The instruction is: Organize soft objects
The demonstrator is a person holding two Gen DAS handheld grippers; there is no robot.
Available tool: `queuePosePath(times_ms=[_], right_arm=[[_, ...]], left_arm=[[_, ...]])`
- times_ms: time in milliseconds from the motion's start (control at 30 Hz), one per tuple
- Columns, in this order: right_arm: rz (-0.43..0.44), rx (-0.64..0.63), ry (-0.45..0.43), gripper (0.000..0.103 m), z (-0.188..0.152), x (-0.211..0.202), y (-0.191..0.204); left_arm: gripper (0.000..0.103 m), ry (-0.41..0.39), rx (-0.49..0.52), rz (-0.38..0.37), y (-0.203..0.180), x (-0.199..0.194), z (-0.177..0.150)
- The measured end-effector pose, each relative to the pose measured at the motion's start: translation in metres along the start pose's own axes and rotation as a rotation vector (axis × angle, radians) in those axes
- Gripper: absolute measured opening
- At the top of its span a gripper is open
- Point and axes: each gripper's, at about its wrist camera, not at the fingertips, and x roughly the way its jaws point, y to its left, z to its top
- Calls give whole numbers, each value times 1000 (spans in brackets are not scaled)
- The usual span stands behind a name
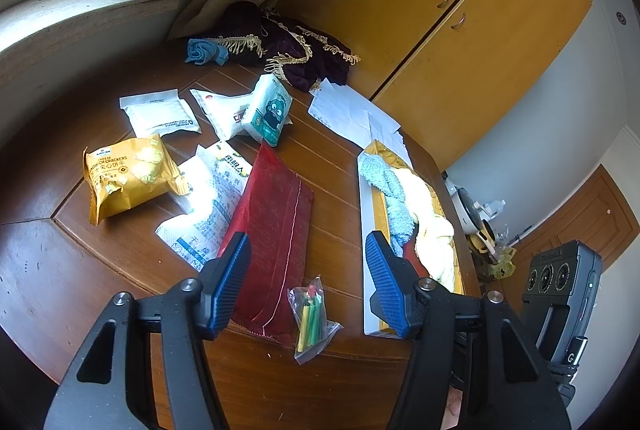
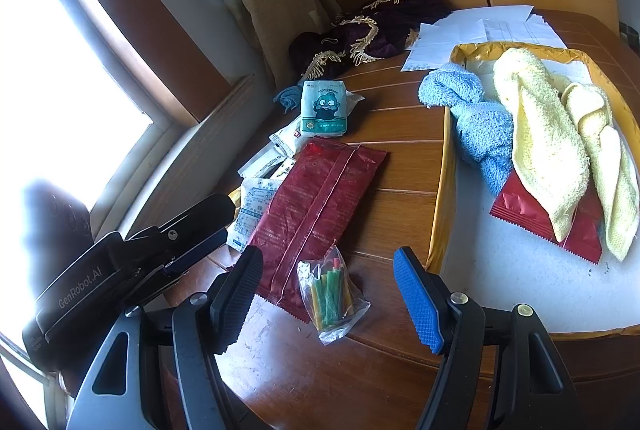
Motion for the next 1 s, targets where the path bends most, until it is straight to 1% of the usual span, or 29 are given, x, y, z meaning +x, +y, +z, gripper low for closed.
queuePosePath(times_ms=[400,1000], right_arm=[[3,4,4,70,0,0,0],[3,2,8,70,-1,2,1]], left_arm=[[58,-25,-9,-14,4,-7,2],[58,-22,-8,-17,6,-6,0]])
